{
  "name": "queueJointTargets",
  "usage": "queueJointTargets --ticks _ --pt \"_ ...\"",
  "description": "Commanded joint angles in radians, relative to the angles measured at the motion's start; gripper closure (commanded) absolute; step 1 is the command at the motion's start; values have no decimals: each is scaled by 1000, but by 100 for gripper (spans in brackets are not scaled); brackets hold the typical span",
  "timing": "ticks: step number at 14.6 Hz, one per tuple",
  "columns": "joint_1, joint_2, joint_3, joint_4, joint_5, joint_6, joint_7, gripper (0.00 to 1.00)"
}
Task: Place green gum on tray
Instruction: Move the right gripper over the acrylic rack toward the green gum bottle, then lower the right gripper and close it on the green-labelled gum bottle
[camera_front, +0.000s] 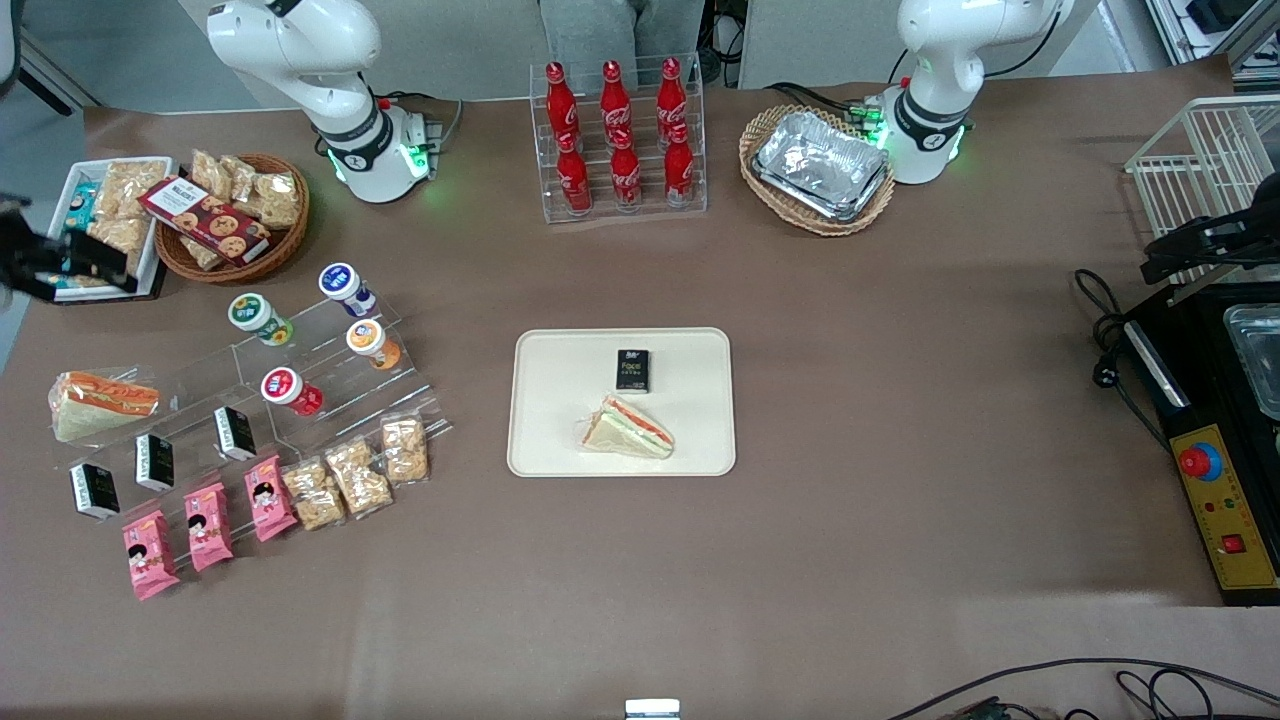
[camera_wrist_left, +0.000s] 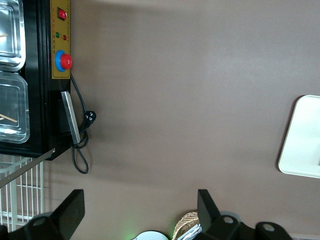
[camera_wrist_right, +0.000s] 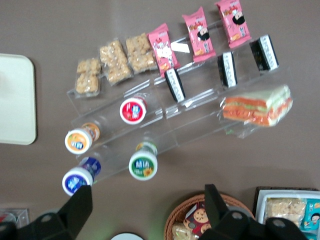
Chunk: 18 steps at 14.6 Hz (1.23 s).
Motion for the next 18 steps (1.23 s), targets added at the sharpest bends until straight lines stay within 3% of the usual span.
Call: queueJointTargets --ticks 1,6,11,18 --pt "-5 -312 3 -338 -18 128 -15 0" --pt "-4 -354 9 -386 -18 99 8 0" --pt "8 -294 52 -408 -19 115 58 0" --pt "-7 -220 49 -609 -22 402 62 0"
